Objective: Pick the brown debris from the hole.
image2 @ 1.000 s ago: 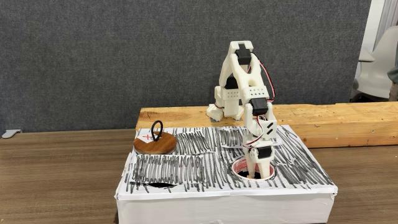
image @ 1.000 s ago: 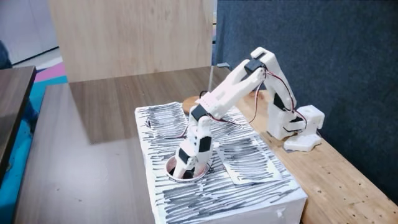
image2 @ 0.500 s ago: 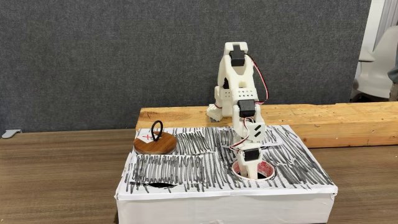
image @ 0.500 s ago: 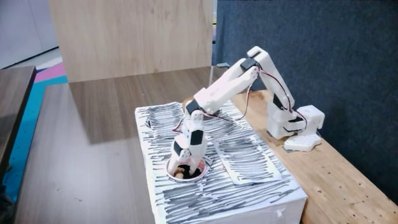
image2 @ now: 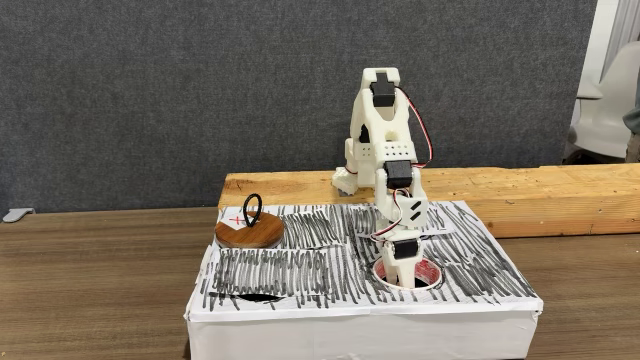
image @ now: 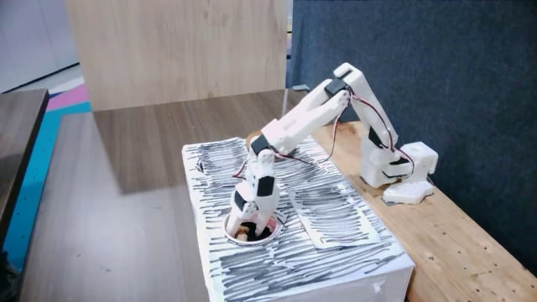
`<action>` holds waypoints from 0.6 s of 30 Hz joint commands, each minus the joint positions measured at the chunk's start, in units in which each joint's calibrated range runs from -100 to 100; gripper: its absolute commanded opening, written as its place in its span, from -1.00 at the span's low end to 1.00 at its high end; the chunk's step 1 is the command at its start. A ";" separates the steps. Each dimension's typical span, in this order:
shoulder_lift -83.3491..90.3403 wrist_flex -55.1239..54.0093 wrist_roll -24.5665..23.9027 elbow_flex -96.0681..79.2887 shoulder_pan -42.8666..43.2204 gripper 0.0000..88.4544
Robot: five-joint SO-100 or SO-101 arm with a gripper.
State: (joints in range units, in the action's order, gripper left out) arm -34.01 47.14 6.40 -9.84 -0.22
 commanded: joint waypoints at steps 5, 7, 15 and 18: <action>-0.16 0.11 -0.22 0.14 0.01 -0.99; -0.16 0.11 -0.27 0.14 0.01 -0.96; 0.67 0.28 -0.27 0.05 -0.07 -0.98; 1.26 0.45 -0.17 0.14 -0.29 -0.98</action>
State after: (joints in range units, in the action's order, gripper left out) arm -34.01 47.05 6.30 -9.84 -0.22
